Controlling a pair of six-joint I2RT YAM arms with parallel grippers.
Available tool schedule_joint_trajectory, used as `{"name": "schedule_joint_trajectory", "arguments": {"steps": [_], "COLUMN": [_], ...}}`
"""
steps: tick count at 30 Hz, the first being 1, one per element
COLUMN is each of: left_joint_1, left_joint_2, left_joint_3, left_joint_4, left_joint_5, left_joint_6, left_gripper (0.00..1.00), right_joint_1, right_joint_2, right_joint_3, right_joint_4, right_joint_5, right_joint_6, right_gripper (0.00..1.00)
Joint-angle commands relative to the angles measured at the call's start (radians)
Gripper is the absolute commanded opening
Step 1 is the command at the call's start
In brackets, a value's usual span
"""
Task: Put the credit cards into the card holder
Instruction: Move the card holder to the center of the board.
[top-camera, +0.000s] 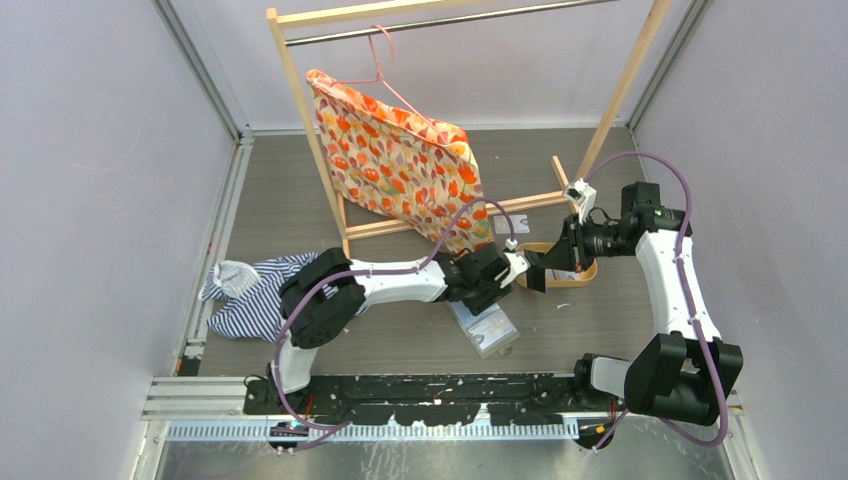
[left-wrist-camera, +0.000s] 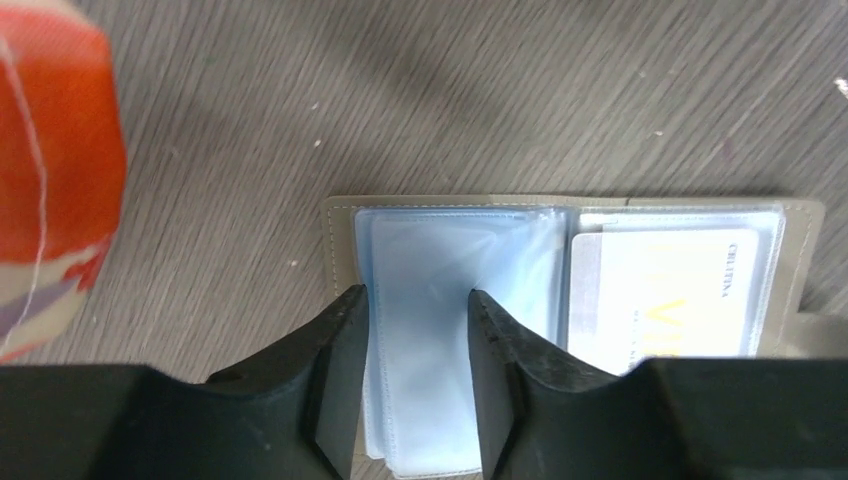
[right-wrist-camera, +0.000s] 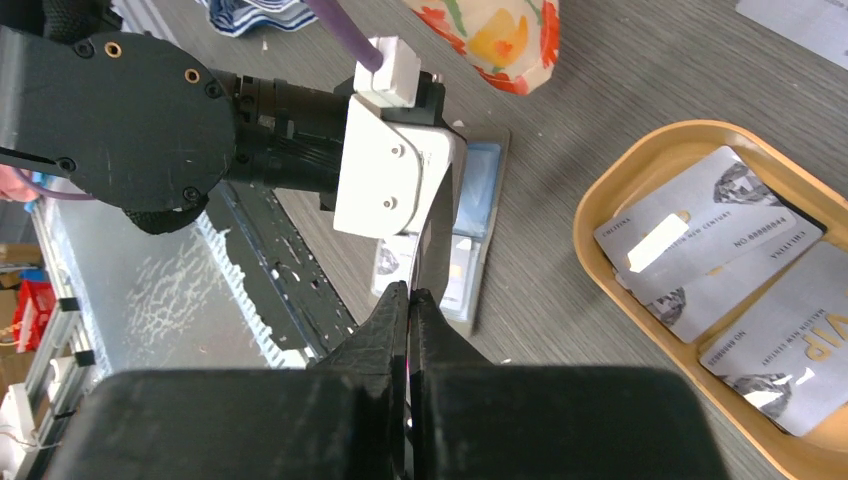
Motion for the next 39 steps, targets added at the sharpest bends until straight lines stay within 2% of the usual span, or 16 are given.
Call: {"name": "schedule_joint_trajectory", "arguments": {"steps": [1,5,8,12,14,17,20,24,29,30,32,35,37,39], "left_joint_1": [-0.003,0.003,0.033,0.059,0.06,0.059,0.058,0.059,0.061,0.064,0.067,0.068,0.067,0.068], "left_joint_2": [-0.038,-0.101,-0.151,-0.259,-0.305,-0.354,-0.394,-0.498,-0.653,-0.683,-0.734,-0.786,-0.804,-0.815], "left_joint_3": [-0.117,-0.221,-0.287,-0.44,-0.488,-0.509,-0.508,-0.558,-0.667,-0.697,-0.765,-0.877,-0.926,-0.959], "left_joint_4": [-0.071,-0.07,-0.115,-0.009,0.054,0.128,0.13,0.18,0.201,0.208,0.251,0.359,0.446,0.501], "left_joint_5": [-0.126,-0.232,-0.305,-0.275,-0.237,-0.167,-0.153,-0.138,-0.172,-0.175,-0.165,-0.14,-0.125,-0.133], "left_joint_6": [-0.154,-0.315,-0.53,-0.786,-0.859,-0.863,-0.88,-0.912,-0.909,-0.912,-0.938,-0.989,-0.992,-0.981], "left_gripper": [0.37,0.28,0.24,0.25,0.33,0.53,0.67,0.68,0.68,0.68,0.67,0.66,0.65,0.65], "right_joint_1": [0.006,0.006,0.006,0.006,0.008,0.012,0.015,0.057,0.246,0.274,0.306,0.323,0.332,0.364], "right_joint_2": [-0.001,0.023,0.062,0.114,0.139,0.171,0.184,0.192,0.24,0.245,0.231,0.158,0.101,0.134], "right_joint_3": [0.001,0.005,0.016,0.039,0.049,0.066,0.074,0.07,0.031,0.005,-0.09,-0.272,-0.38,-0.417], "right_joint_4": [-0.058,-0.058,-0.075,-0.127,-0.159,-0.208,-0.226,-0.199,-0.025,0.055,0.306,0.752,0.953,1.08], "right_joint_5": [-0.129,-0.144,-0.158,-0.17,-0.181,-0.186,-0.187,-0.187,-0.189,-0.176,-0.119,0.054,0.139,0.163], "right_joint_6": [0.008,0.005,-0.01,-0.064,-0.098,-0.15,-0.169,-0.125,0.114,0.241,0.524,0.924,1.094,1.207], "right_gripper": [0.01,0.01,0.01,0.01,0.01,0.01,0.01,0.01,0.01,0.01,0.01,0.01,0.01,0.01]}}
